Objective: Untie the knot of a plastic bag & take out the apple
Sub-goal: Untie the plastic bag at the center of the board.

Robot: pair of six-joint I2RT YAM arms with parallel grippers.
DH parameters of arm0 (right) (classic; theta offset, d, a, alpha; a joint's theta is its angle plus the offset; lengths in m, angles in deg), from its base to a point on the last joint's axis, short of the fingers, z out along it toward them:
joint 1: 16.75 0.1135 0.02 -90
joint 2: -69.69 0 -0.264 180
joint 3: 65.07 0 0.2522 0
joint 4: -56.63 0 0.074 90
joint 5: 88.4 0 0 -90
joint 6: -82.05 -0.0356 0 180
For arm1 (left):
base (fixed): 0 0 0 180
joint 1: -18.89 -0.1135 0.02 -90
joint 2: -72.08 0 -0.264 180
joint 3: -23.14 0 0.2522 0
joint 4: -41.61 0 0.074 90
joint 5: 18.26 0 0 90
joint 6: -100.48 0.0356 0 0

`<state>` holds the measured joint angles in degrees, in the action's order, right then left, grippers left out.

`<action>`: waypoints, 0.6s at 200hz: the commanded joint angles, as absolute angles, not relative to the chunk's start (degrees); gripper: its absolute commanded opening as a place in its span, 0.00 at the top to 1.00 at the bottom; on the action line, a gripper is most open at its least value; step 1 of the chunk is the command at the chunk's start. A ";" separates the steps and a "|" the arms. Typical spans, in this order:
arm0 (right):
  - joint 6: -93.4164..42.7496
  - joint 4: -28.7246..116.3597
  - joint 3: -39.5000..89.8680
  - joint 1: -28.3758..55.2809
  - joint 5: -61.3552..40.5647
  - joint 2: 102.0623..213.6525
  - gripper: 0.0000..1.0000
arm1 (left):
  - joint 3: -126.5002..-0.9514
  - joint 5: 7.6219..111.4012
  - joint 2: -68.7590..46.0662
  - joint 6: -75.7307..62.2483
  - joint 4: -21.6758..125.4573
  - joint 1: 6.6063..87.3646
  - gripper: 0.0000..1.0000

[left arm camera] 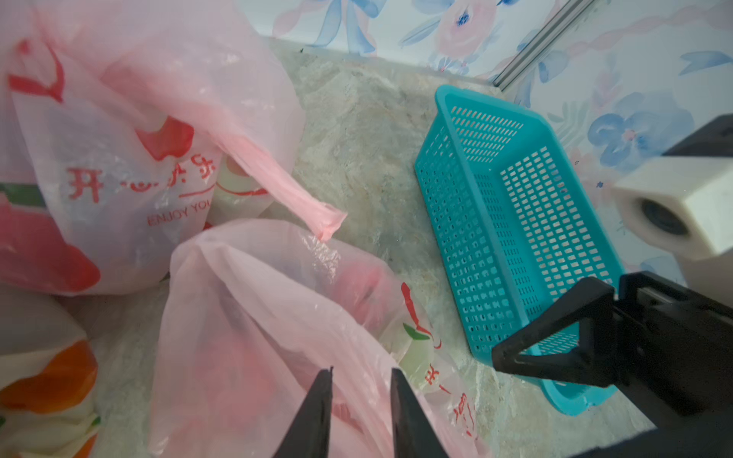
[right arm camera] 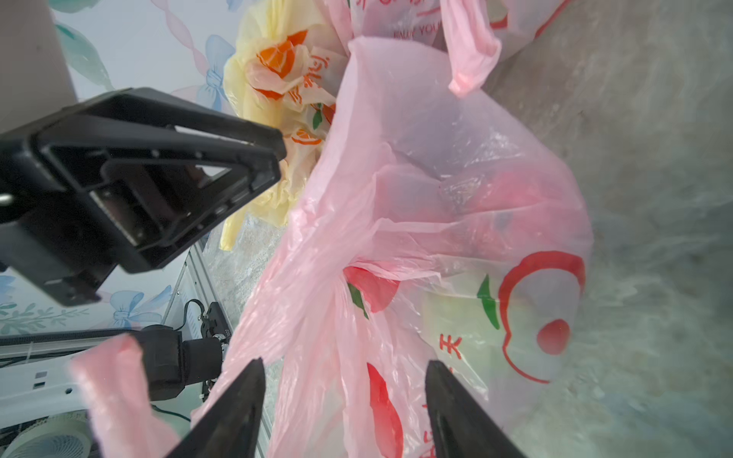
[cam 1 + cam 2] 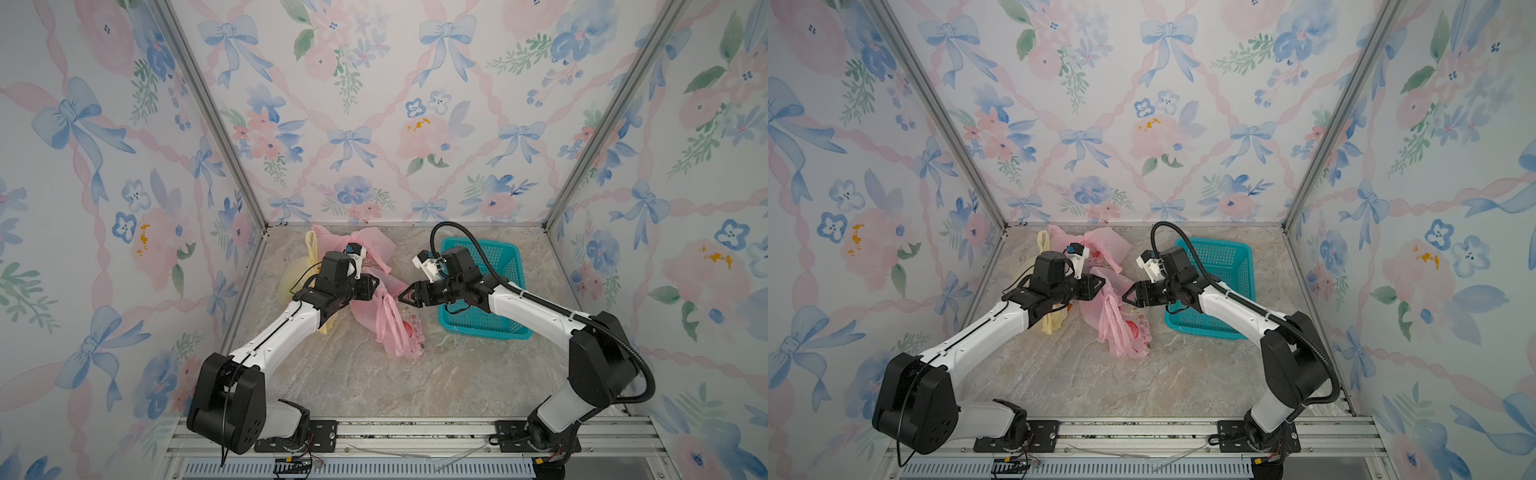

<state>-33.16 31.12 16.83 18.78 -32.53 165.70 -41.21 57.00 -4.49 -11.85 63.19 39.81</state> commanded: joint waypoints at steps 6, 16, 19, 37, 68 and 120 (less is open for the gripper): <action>-35.45 32.70 20.77 21.31 -35.99 167.79 0.34 | -38.31 60.84 -1.72 -12.19 67.88 39.59 0.69; -33.33 30.09 21.75 22.14 -33.36 168.34 0.34 | -37.79 61.55 -0.89 -12.68 68.76 39.61 0.67; -32.60 29.25 21.96 22.28 -32.41 168.46 0.34 | -37.67 61.87 -0.62 -12.93 69.09 39.56 0.66; -29.80 27.06 21.71 22.63 -28.49 168.73 0.35 | -35.68 62.88 1.23 -14.16 69.59 38.90 0.63; -24.66 24.56 21.00 22.36 -24.51 169.56 0.35 | -33.53 57.69 1.92 -15.63 68.77 37.46 0.57; -22.58 27.23 17.76 19.92 -26.06 166.44 0.27 | -30.88 50.17 2.08 -19.16 61.61 38.02 0.48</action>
